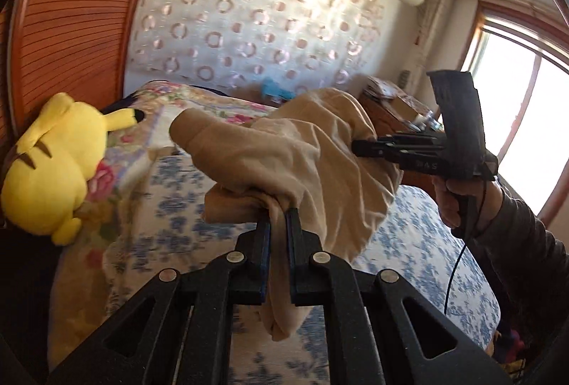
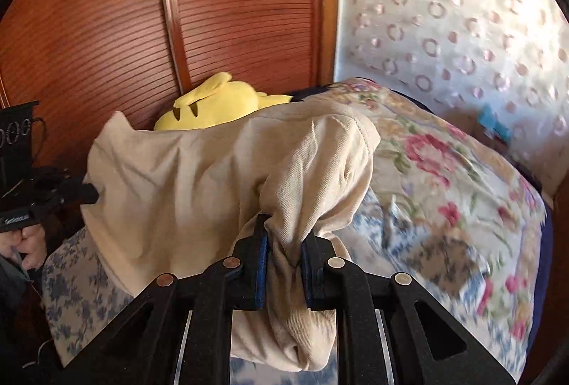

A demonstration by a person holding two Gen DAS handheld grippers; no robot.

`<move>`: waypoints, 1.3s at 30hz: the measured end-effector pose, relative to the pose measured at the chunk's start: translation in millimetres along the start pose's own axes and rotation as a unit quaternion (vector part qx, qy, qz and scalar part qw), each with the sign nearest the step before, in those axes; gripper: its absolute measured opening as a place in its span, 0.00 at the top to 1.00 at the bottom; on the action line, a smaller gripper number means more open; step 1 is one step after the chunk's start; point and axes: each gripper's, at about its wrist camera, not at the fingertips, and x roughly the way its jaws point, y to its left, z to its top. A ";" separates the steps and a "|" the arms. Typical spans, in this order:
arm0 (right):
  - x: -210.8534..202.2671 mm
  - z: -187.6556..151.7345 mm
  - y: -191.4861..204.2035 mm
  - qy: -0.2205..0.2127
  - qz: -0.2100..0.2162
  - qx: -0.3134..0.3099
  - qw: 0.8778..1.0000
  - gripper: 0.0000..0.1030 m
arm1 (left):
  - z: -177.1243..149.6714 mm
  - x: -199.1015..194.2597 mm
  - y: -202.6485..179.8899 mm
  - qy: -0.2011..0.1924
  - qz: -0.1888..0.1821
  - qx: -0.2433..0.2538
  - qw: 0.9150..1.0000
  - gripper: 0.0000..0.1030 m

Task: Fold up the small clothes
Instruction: 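Grasp the folded shirt with the left gripper while the right gripper grasps it too, then carry the folded shirt beside the yellow plush toy and open both grippers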

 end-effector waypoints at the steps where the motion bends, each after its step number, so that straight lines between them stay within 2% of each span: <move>1: 14.6 11.9 5.7 0.001 0.002 -0.014 1.000 0.85 | -1.1 -0.7 8.5 -0.002 0.005 -0.008 1.000 0.92; 9: 112.8 78.4 28.2 0.031 0.013 -0.106 0.994 0.85 | -10.5 8.3 58.7 -0.001 0.018 -0.066 0.998 0.92; 14: 153.1 94.9 31.8 0.040 0.031 -0.120 0.992 0.85 | -17.9 3.9 71.9 -0.001 0.031 -0.078 0.996 0.92; 15: 157.6 96.0 30.9 0.039 0.035 -0.118 0.992 0.89 | -19.7 3.9 72.6 0.001 0.036 -0.078 0.996 0.92; 19: 170.8 100.0 25.4 0.036 0.041 -0.086 0.995 0.88 | -30.1 10.9 74.2 0.022 0.070 -0.073 0.995 0.91; 20: 174.9 100.6 26.2 0.037 0.035 -0.073 0.996 0.86 | -29.9 10.6 76.0 0.025 0.076 -0.070 0.994 0.91; 21: 178.3 102.0 24.0 0.037 0.025 -0.061 0.997 0.77 | -31.2 11.1 74.7 0.029 0.083 -0.067 0.994 0.91; 23: 175.2 99.2 17.3 0.023 0.009 -0.038 0.999 0.68 | -34.0 12.2 76.0 0.036 0.090 -0.063 0.993 0.91; 25: 171.0 96.6 17.4 0.004 0.000 -0.025 1.000 0.66 | -35.2 12.4 76.8 0.041 0.096 -0.063 0.993 0.89; 28: 155.2 85.4 15.4 -0.017 -0.015 -0.006 1.000 0.59 | -36.7 13.1 77.8 0.046 0.109 -0.055 0.991 0.81; 30: 145.2 72.8 19.5 -0.023 -0.006 0.004 1.000 0.58 | -37.4 12.8 78.2 0.048 0.114 -0.052 0.991 0.69; 31: 142.9 65.0 19.6 -0.021 0.003 0.010 1.000 0.58 | -37.9 11.4 78.5 0.046 0.110 -0.052 0.991 0.58; 33: 150.5 55.0 21.1 -0.005 0.009 0.014 1.000 0.58 | -38.1 7.6 75.9 0.044 0.112 -0.046 0.992 0.50; 34: 154.5 50.9 20.2 0.004 0.007 0.016 1.000 0.58 | -37.8 5.7 73.6 0.042 0.116 -0.041 0.991 0.34; 35: 162.2 47.0 20.2 0.013 0.004 0.019 1.000 0.58 | -37.6 3.4 71.3 0.039 0.119 -0.038 0.991 0.22; 37: 178.2 40.2 17.8 0.026 0.005 0.038 0.999 0.58 | -36.9 -2.2 65.4 0.031 0.124 -0.027 0.991 0.21; 39: 192.7 39.9 11.3 0.031 0.008 0.067 0.997 0.52 | -36.3 -3.1 58.9 0.034 0.132 -0.017 0.991 0.19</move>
